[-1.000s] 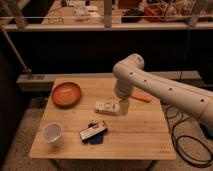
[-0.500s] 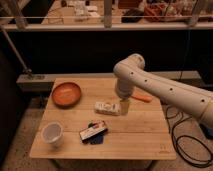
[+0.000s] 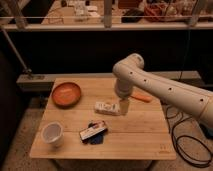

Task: Move the arm in a circular motion

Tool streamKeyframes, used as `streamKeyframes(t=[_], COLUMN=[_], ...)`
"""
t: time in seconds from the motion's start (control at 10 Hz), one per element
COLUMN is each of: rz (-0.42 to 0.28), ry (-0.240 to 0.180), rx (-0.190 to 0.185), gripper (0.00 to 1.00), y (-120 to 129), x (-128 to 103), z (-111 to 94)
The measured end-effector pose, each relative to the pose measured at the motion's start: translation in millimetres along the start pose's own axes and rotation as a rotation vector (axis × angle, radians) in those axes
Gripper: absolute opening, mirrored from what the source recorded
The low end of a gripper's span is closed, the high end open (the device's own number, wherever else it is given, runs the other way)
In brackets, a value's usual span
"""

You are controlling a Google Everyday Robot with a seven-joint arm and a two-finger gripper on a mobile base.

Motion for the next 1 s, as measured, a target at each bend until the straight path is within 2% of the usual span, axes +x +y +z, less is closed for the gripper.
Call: streamKeyframes(t=[0.2, 0.5, 0.8, 1.0], rz=[0.002, 0.138, 0.317, 0.416], ry=[-0.007, -0.056, -0.090, -0.092], rx=[0.003, -0.009, -0.042, -0.067], gripper=[0.80, 0.80, 0.80, 0.80], y=[-2.3, -10.5, 7.2, 42.5], x=[-0.8, 30.8, 100.8, 143.0], z=[-0.6, 5.6, 19.4, 25.4])
